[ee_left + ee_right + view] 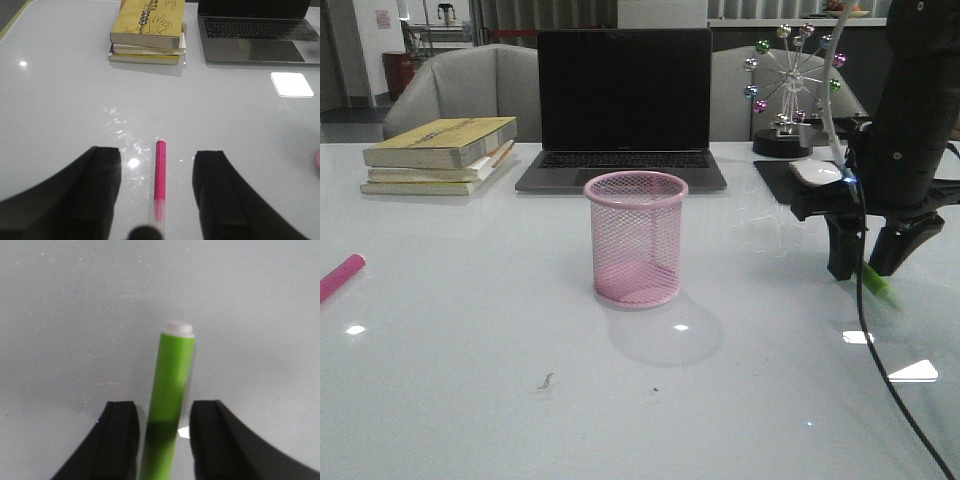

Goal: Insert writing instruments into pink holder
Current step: 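Lower the right gripper onto the green highlighter and close on it, then lift the green highlighter with the right gripper over the pink holder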

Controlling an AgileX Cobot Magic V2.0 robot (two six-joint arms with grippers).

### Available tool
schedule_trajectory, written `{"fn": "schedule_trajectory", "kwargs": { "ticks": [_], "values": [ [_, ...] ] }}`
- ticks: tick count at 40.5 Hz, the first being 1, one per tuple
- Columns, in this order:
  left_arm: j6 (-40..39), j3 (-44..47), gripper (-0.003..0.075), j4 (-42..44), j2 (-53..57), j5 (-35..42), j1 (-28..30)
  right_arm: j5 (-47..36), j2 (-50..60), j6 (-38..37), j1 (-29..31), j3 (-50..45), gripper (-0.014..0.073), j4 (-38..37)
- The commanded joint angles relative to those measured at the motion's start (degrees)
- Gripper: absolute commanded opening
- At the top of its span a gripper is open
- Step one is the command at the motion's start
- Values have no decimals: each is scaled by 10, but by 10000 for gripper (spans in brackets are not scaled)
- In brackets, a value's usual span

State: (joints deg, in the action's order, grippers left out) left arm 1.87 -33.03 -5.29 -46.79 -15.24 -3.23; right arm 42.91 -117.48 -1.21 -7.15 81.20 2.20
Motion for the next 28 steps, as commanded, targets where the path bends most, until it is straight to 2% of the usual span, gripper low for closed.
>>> {"fn": "schedule_trajectory", "kwargs": {
  "ticks": [1,4,5,16,28],
  "values": [
    [-6,-22,405,-7,2,45,-4,7,15,3,0,8,188,7],
    [-6,-22,405,-7,2,44,-4,5,15,3,0,8,56,7],
    [-6,-22,405,-7,2,44,-4,2,15,3,0,9,49,7],
    [-6,-22,405,-7,2,41,-4,-13,46,3,-3,41,66,17],
    [-6,-22,405,-7,2,41,-4,-135,177,3,-48,41,66,29]
  ]
}}
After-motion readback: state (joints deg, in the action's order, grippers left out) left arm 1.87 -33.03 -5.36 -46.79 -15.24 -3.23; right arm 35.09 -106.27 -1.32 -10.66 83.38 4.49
